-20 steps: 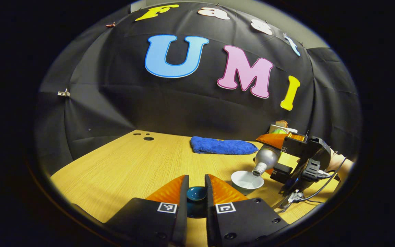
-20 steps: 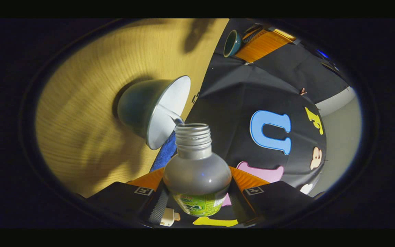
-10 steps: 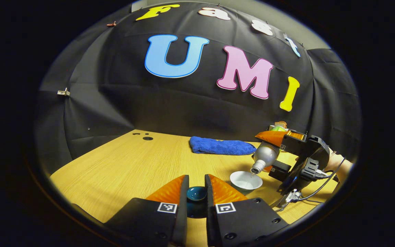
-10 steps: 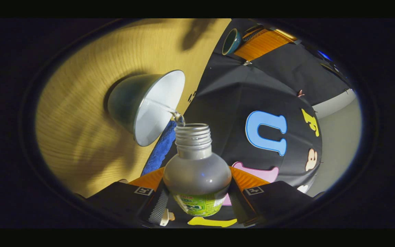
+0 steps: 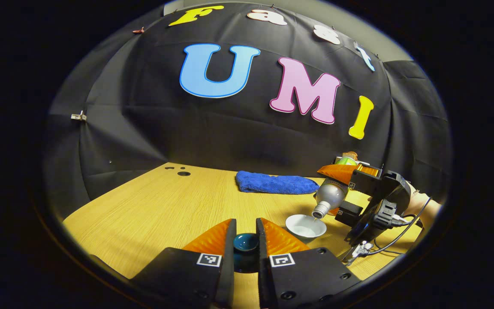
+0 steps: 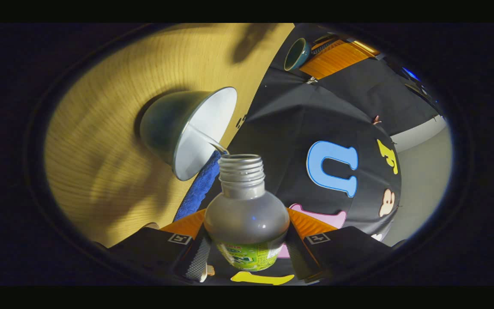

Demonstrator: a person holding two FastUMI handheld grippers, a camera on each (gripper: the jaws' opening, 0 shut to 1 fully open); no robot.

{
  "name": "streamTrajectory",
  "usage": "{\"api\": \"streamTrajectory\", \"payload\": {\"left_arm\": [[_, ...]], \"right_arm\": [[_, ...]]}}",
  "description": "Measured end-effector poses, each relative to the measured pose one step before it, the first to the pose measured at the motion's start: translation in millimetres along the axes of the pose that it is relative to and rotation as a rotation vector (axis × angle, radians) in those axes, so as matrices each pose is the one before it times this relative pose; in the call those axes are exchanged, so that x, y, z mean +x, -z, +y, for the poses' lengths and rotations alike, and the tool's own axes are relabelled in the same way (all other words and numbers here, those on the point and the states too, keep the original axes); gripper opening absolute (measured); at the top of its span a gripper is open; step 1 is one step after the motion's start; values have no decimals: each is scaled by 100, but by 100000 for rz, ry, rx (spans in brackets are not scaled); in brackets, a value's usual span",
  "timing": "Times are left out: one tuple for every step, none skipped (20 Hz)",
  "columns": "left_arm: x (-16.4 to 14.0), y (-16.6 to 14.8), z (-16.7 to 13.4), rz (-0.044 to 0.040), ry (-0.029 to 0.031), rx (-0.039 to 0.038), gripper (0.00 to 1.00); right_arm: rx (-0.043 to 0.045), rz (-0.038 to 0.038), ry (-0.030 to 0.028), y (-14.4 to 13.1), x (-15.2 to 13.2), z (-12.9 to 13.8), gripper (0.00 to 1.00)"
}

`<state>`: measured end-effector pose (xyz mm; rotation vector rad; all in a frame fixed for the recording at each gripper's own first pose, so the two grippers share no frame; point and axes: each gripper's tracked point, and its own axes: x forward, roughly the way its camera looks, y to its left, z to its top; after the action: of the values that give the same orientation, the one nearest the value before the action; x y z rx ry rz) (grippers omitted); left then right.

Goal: Open the teacup lid with one hand, grasp the water bottle and pour water into the teacup with the other hand; after pouring, place the water bottle on the coaster and then close the teacup lid.

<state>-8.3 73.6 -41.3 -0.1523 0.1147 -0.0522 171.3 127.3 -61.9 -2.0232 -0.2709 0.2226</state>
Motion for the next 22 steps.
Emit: {"api": "streamTrajectory", "payload": {"left_arm": [[84, -96, -52, -130, -33, 148, 24], [-16, -118, -25, -161, -122, 246, 27], [-59, 1, -12, -130, -60, 246, 27], [37, -42, -92, -37, 13, 234, 27], [2, -80, -38, -47, 11, 82, 27], [-78, -48, 76, 5, 34, 36, 27], [-41, 51, -34, 40, -30, -19, 27], [-59, -92, -77, -134, -23, -53, 27], [-64, -4, -122, -99, -13, 64, 27], [-101, 12, 74, -80, -119, 224, 24], [-25, -104, 19, -167, -68, 265, 27], [-99, -102, -2, -75, -87, 185, 27], [65, -46, -28, -189, -42, 88, 27], [-42, -85, -6, 1, 13, -31, 27], [-61, 17, -66, -110, 151, -115, 27], [-28, -83, -20, 22, -123, 13, 27], [91, 34, 0, 52, 48, 22, 27], [-51, 73, -51, 80, 148, -89, 27], [14, 96, -13, 72, 8, -121, 27], [21, -73, -42, 27, 103, -116, 27], [108, -79, -78, 103, -80, 5, 27], [-80, 14, 4, 13, -48, 128, 26]], "right_arm": [[-49, 125, 135, 90, -75, -90, 81], [21, 41, 214, 33, 37, -77, 81], [68, 147, 260, 76, -23, -161, 80], [119, 189, 287, 56, 9, -112, 81], [28, 31, 411, 77, -87, -152, 81], [-59, -2, 441, -16, -56, -151, 81], [-63, 50, 198, 17, -56, -133, 81], [-234, 148, 188, 64, 93, -133, 77], [-62, 25, 137, 7, -31, -38, 77], [-23, 48, 110, 8, -36, -3, 81], [-154, 58, 142, 20, -74, -71, 77], [-135, -97, -47, -47, 131, 4, 81], [-219, -163, -228, -20, 29, 106, 81], [-512, -147, -26, -70, -25, 66, 81], [-447, 91, -73, 20, -120, 13, 81], [-34, 107, -173, 57, 30, 126, 81], [118, -55, -51, 54, 10, 33, 81], [-64, -268, -15, -100, 147, -48, 81], [-126, -155, 3, -57, -80, 37, 81], [-128, -63, 66, -26, -105, -53, 81], [171, -42, -42, 15, 36, 34, 81], [397, -66, -71, -28, 101, 18, 81]]}}
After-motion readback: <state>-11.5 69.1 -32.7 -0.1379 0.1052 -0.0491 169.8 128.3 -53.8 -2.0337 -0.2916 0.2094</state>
